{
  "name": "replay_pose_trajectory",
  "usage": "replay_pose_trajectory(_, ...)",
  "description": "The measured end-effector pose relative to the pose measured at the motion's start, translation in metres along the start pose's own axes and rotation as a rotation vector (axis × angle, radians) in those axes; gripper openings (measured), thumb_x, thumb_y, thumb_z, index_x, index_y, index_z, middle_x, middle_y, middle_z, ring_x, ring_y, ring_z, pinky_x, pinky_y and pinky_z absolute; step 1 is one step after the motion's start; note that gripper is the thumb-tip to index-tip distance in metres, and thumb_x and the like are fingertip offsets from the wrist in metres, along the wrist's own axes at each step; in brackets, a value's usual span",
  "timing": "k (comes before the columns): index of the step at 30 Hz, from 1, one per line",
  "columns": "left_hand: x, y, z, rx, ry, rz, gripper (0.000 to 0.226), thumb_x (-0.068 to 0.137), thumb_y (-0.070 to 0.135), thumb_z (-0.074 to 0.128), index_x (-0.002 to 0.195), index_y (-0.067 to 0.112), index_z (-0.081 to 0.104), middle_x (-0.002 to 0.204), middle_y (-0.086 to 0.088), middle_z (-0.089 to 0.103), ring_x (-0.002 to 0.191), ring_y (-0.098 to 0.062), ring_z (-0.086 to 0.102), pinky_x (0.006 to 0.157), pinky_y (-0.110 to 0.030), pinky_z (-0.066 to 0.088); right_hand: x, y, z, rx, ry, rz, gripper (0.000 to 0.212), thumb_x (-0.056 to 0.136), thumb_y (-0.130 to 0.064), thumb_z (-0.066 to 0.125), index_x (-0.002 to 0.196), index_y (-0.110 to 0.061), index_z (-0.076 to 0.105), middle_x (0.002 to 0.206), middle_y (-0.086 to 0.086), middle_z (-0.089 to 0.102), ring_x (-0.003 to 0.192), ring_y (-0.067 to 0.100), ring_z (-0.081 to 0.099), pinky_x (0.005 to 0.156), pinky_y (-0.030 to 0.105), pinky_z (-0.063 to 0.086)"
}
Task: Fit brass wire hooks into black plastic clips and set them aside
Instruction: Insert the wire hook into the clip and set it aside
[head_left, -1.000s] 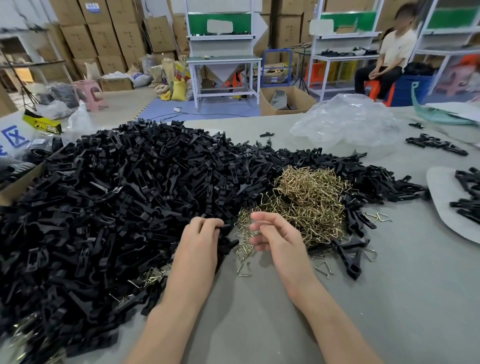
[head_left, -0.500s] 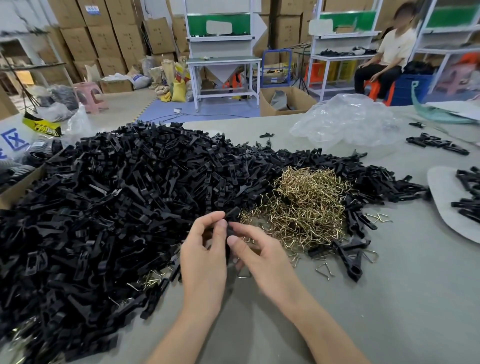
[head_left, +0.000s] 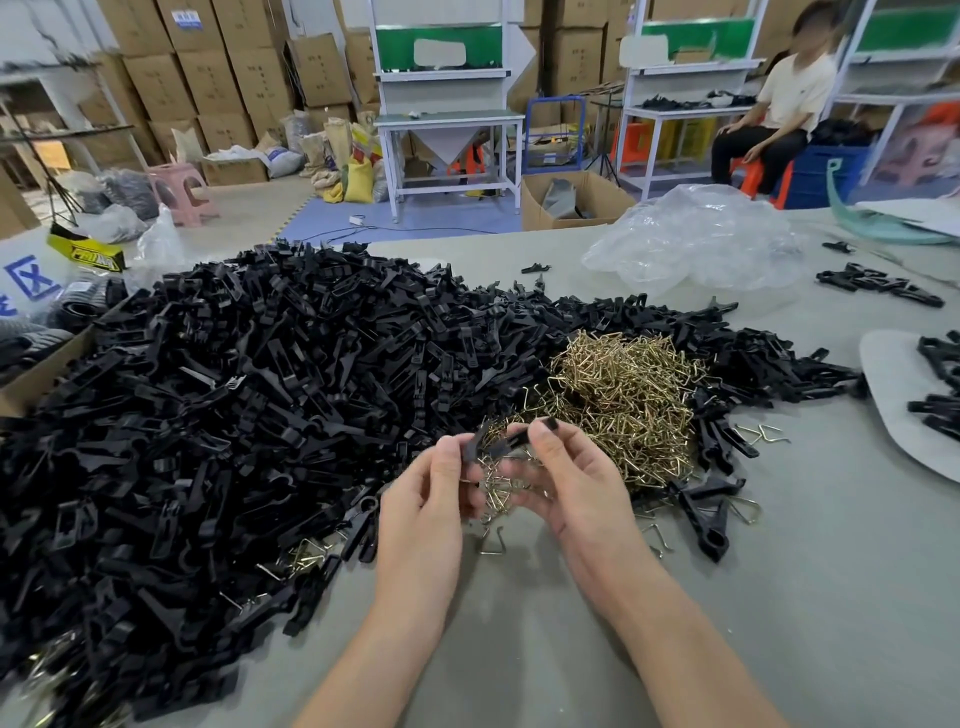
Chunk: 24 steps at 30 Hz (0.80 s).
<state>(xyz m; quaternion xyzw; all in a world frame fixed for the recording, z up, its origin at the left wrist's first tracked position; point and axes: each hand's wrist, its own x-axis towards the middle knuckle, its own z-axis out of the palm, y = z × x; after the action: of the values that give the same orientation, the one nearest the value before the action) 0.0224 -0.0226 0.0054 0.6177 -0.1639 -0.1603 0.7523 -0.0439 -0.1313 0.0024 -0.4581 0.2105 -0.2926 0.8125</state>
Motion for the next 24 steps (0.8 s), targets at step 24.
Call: replay_pose_trajectory(24, 0.01, 0.008, -0.009, -0.412, -0.18, -0.295, 0.018, 0.099, 0.014, 0.054, 0.113, 0.012, 0.065, 0.112, -0.01, 0.074, 0.081, -0.015, 0.071, 0.066, -0.026, 0.058, 0.002, -0.003, -0.006, -0.048, 0.052, 0.052, 0.043, 0.083, -0.057, 0.059, 0.087, -0.014, 0.06, 0.056, -0.007, 0.042, 0.042, 0.006, 0.035, 0.038, 0.019, 0.033)
